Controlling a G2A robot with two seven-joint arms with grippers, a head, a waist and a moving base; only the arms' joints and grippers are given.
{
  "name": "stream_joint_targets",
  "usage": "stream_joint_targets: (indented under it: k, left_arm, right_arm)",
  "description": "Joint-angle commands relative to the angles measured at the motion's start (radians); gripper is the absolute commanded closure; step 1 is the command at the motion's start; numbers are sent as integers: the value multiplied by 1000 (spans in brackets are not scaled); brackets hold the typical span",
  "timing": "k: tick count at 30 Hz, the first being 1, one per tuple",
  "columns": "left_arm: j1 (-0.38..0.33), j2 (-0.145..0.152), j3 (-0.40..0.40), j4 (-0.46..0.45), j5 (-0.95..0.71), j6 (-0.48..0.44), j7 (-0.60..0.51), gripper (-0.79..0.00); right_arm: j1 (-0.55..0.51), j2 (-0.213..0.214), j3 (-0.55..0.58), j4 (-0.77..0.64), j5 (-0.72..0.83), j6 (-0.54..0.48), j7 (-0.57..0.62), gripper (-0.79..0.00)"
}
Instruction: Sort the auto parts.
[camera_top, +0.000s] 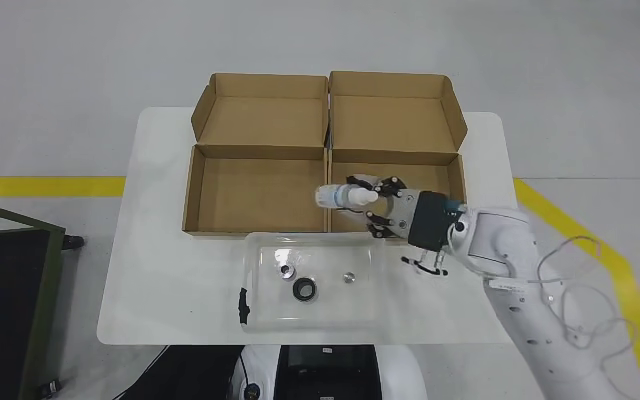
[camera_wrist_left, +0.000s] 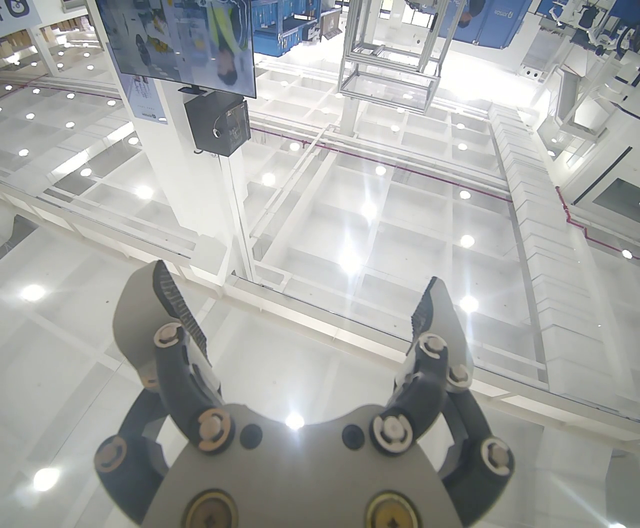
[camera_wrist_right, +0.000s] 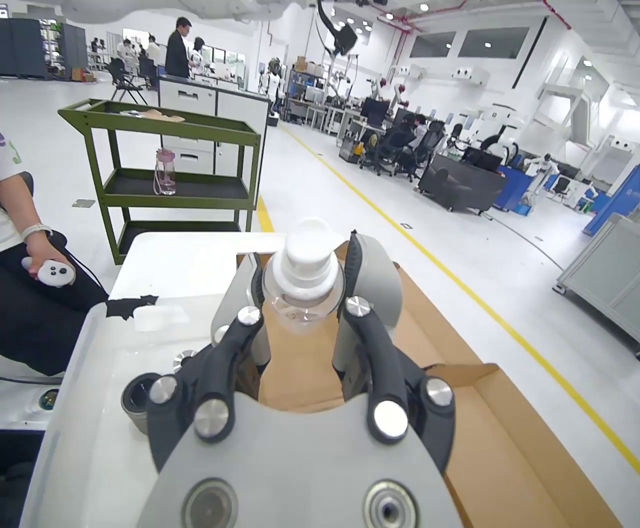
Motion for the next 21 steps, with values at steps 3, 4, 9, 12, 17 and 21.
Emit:
stream_joint_targets:
  k: [3, 4, 9, 12, 17, 21]
  left_arm:
    - [0, 0, 0, 0, 0, 0, 0, -785]
    - [0, 0, 0, 0, 0, 0, 0, -785]
    - [0, 0, 0, 0, 0, 0, 0, -785]
    - [0, 0, 0, 0, 0, 0, 0, -785]
    - [0, 0, 0, 0, 0, 0, 0, -785]
    - [0, 0, 0, 0, 0, 0, 0, -785]
  right_arm:
    - [-10, 2, 3, 26, -3, 13, 43, 0]
    - [-11, 3, 3, 34, -5, 16, 53, 0]
    - [-8, 3, -7, 67, -19, 38, 111, 0]
    - [-1, 2, -19, 94, -29, 58, 148, 0]
    - [13, -3, -39, 119, -44, 120, 229, 0]
    - [36, -7, -54, 162, -28, 143, 254, 0]
